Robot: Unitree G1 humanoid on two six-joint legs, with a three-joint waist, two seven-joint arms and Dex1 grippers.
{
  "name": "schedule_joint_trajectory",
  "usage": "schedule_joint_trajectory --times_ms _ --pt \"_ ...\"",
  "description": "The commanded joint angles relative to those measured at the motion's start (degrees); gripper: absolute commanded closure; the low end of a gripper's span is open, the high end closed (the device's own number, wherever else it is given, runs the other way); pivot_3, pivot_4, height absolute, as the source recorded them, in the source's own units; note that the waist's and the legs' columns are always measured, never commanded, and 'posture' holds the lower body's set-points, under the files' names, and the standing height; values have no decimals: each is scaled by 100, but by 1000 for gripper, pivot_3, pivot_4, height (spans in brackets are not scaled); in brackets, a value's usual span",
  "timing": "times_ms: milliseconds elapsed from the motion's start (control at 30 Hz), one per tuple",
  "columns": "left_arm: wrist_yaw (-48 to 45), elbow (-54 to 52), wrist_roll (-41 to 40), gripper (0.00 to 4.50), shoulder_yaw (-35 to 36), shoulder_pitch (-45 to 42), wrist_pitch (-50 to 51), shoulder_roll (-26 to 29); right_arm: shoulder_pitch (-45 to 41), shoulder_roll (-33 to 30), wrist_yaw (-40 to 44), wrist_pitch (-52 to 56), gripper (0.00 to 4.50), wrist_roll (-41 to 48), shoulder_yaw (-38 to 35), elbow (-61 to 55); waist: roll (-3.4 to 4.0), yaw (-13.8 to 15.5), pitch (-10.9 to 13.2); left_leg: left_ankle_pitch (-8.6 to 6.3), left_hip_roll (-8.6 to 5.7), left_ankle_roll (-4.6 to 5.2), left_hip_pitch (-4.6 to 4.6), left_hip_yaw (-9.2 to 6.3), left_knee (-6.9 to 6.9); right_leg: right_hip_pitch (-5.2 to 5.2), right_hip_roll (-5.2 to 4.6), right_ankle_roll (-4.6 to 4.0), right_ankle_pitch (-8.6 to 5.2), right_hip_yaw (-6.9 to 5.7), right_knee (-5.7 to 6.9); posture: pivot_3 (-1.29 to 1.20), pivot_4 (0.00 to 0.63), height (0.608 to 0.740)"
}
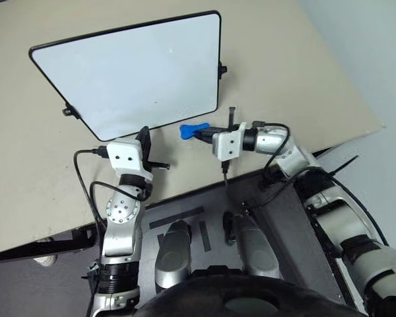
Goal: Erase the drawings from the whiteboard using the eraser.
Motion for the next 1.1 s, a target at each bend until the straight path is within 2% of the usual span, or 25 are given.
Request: schedule_joint_trajectory --times_ms 33,233,267,467,500,600,900,1100 --pt "-44 -276 -38 4500 -6 35 17 39 149 -92 156 281 4485 256 -187 -522 0 -4 0 0 0 0 11 0 1 10 0 1 0 0 0 0 150 740" --pt "-88 -357 -39 4500 27 50 85 112 438 -140 421 681 4485 266 -118 -705 1 -14 0 1 0 1 68 0 1 62 4 16 -8 1 -3 0 150 740" --pt "-107 -369 -59 4500 61 60 89 135 500 -169 447 776 4485 284 -158 -780 1 -13 1 1 0 1 75 0 1 72 4 54 -32 2 -5 0 150 740" --pt "-144 -410 -98 4500 143 95 116 193 879 -481 699 1523 4485 764 -531 -1391 1 5 1 -3 -10 -1 74 0 1 79 0 59 -36 11 -12 0 150 740" --pt "-180 -395 -144 4500 198 91 113 231 886 -464 697 1626 3980 763 -519 -1461 1 3 1 -4 -10 -2 74 1 1 80 0 60 -37 12 -15 0 150 740" --pt "-213 -410 -131 4500 153 20 186 279 990 -534 845 1835 3155 880 -529 -1636 0 -6 1 -5 -9 -3 77 1 -5 80 3 65 -40 12 -17 0 150 740" --pt "-296 -401 -139 4500 177 -128 299 373 1130 -543 500 1854 24 863 -776 -1885 1 -3 1 -5 -10 -2 78 0 -8 81 3 78 -48 12 -18 0 150 740" --pt "-380 -324 -174 4500 132 -278 360 400 1302 -504 155 2110 24 1093 -1172 -2337 1 3 1 -5 -10 -2 77 0 -9 81 2 74 -45 13 -18 0 150 740"
